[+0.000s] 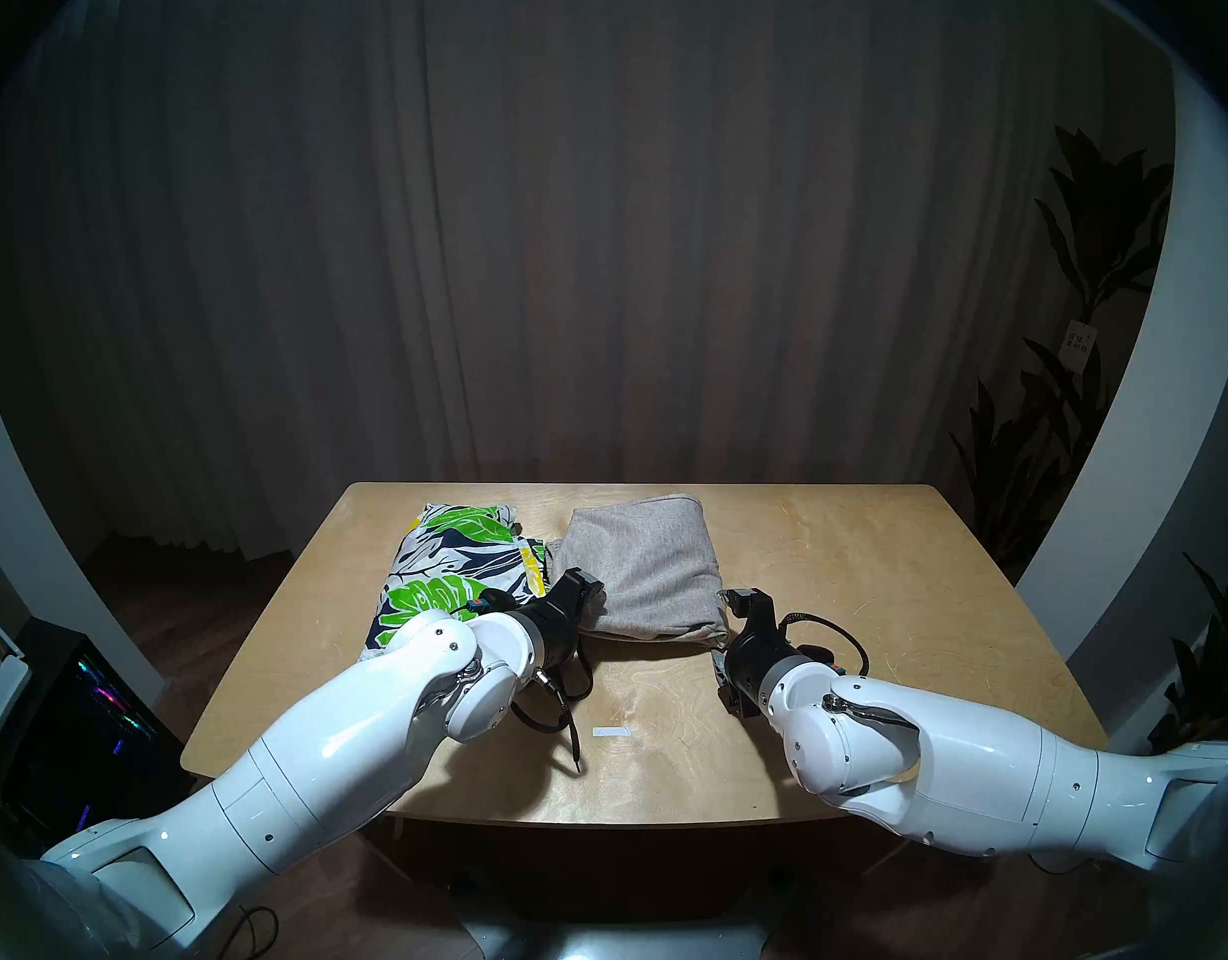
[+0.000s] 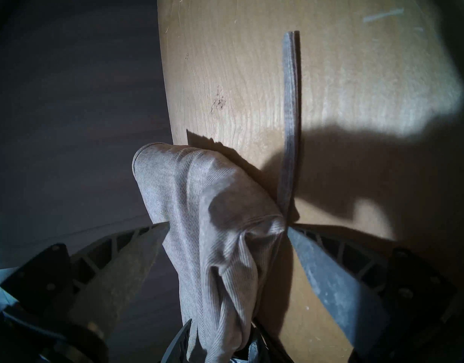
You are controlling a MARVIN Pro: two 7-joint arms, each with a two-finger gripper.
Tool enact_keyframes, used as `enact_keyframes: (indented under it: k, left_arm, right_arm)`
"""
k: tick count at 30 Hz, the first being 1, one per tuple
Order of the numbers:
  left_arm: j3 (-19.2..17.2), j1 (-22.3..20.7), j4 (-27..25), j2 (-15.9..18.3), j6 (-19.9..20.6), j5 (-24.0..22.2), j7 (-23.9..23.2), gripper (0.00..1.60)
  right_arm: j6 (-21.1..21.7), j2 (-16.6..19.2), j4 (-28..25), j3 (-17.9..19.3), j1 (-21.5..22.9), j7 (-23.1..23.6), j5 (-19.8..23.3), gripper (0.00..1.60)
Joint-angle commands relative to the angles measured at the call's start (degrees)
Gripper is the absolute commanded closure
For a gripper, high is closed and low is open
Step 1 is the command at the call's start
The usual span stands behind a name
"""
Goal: Fold pants twice and stack them
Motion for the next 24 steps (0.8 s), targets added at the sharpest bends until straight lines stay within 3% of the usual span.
enact_keyframes:
  k: [1,24]
  left_arm:
    - [-0.34,-2.36,0.43,-1.76,0.06,0.26,-0.25,0.00]
    - [-0.55,-3.20,6.92,-5.08,1.69,1.45,-4.39,0.00]
  right_arm:
    - [-1.10,-2.96,1.42,-0.03,0.91,-1.21,0.62,0.00]
    - [1.77,-6.04,8.03,-1.69,3.90,-1.42,-0.76,0.00]
